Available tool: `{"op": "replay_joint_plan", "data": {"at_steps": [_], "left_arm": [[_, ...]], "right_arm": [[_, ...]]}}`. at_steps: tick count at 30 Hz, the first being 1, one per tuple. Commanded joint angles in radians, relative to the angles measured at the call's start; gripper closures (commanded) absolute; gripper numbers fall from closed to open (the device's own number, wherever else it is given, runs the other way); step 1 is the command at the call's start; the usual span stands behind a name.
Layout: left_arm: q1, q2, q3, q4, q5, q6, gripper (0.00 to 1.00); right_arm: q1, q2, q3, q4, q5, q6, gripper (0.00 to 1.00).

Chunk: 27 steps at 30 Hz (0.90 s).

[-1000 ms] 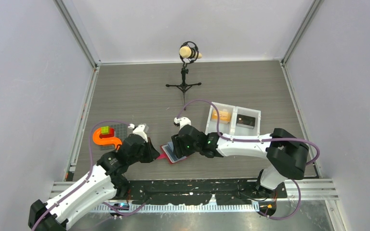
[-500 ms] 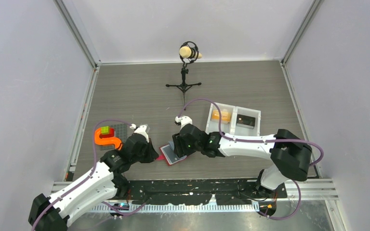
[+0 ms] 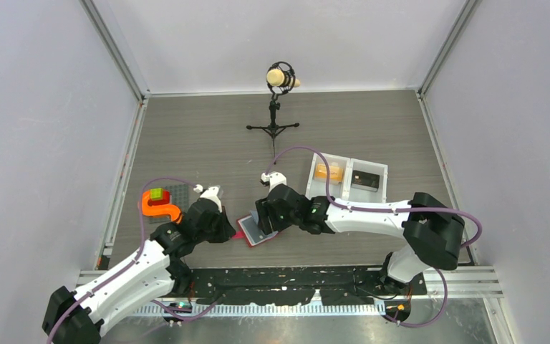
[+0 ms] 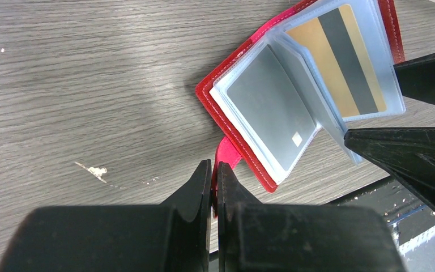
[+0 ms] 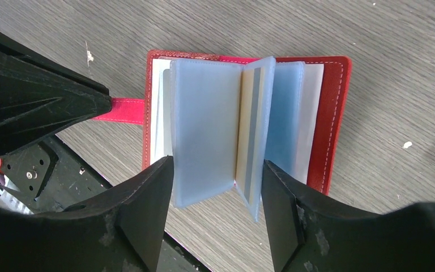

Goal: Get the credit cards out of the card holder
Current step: Open the card holder at the center of the board.

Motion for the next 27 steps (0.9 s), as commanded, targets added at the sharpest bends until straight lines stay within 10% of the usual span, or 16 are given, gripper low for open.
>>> {"op": "replay_joint_plan", "data": {"at_steps": [1,16,27], "left_arm": [[0.004,0.0,0.042,0.039,-0.015,0.009,1.0],[0.004,-0.002,0.066,0.023,-0.012,-0.007,0.85],[0.004,-0.015,0.101,0.072,0.039,-0.036,0.71]], "right_arm": [[0.005,-0.052,0.019,-0.002,0.044,-0.004,0.34],[0.034,-0.035,0.078,-0.09,0.138,-0.026,0.26],[0.03,-0.035,0.092,-0.093,0.147,-0.048,0.51]]}}
